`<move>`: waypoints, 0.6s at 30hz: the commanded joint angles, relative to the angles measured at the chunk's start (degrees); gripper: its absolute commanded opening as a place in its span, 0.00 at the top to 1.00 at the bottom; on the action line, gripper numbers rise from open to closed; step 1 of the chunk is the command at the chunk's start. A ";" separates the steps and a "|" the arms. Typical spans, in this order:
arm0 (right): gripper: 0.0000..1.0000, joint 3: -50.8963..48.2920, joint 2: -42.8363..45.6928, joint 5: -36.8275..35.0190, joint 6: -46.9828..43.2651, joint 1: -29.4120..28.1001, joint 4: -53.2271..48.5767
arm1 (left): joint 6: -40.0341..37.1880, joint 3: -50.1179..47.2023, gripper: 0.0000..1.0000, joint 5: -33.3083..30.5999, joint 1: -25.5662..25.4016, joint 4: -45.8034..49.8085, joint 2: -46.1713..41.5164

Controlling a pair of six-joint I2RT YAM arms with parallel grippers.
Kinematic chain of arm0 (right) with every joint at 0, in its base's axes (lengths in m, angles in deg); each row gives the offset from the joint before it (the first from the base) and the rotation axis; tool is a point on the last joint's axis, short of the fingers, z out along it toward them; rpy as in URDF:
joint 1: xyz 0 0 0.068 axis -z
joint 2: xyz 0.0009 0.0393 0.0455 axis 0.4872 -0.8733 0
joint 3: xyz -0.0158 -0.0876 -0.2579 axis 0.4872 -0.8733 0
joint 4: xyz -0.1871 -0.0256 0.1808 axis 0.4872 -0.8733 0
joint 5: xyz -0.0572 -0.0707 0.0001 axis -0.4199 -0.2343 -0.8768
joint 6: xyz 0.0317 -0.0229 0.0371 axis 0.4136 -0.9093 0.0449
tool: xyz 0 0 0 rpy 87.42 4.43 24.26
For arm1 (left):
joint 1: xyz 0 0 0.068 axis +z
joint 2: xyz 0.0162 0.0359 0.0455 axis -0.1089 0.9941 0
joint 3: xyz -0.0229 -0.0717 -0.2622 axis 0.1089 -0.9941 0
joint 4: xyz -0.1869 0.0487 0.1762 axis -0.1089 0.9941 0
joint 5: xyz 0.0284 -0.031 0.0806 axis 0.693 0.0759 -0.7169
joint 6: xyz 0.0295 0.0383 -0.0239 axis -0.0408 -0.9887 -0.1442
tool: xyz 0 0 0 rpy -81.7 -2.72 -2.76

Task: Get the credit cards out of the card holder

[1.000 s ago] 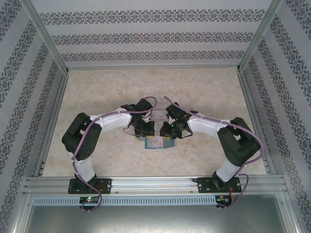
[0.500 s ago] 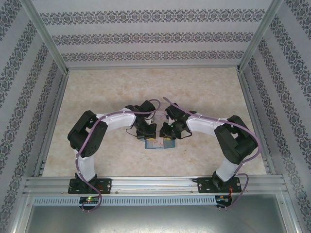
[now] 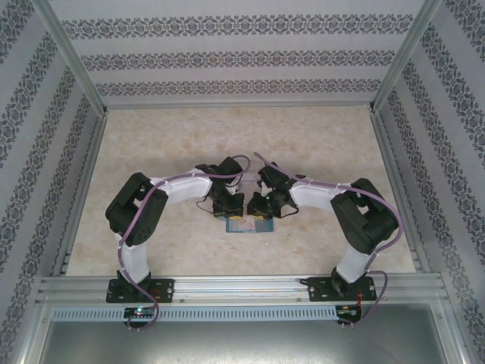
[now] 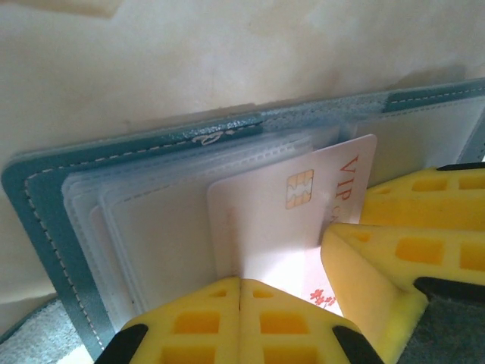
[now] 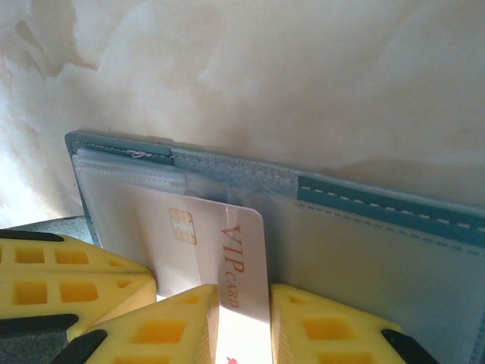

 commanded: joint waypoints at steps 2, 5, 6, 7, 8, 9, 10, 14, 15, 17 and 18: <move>0.74 -1.32 -1.70 2.72 -0.10 0.46 2.31 | -0.82 -0.54 0.96 -1.62 -0.58 3.26 2.24; 0.73 -1.66 -2.06 4.04 -0.44 0.75 3.04 | -0.84 -0.64 0.96 -1.62 -0.55 3.26 2.31; 0.73 -1.83 -2.05 4.54 -0.61 0.79 3.47 | -0.84 -0.57 0.96 -1.62 -0.54 3.23 2.31; 0.73 -2.22 -1.76 5.18 -0.72 0.88 4.26 | -0.79 -0.59 0.96 -1.74 -0.56 3.34 2.23; 0.73 -2.75 -1.39 5.80 -0.80 0.92 5.18 | -0.78 -0.59 0.96 -1.96 -0.63 3.30 1.95; 0.73 -3.18 -0.95 6.22 -0.94 1.01 5.85 | -0.65 -0.70 0.96 -2.25 -0.63 3.18 1.65; 0.73 -3.63 -0.48 6.79 -1.06 1.12 6.65 | -0.64 -0.77 0.97 -2.45 -0.63 3.19 1.25; 0.74 -5.18 1.34 8.41 -1.11 1.53 9.62 | -0.47 -0.42 0.97 -2.93 -0.63 3.52 0.56; 0.75 -5.51 1.75 8.88 -0.92 1.54 10.72 | -0.47 -0.36 0.97 -3.07 -0.63 3.52 0.41; 0.76 -6.17 2.27 9.86 -0.58 1.71 12.53 | -0.44 -0.41 0.97 -3.11 -0.63 3.50 0.23; 0.77 -6.58 2.58 10.17 -0.32 1.72 13.41 | -0.31 -0.41 0.97 -3.14 -0.63 3.44 0.17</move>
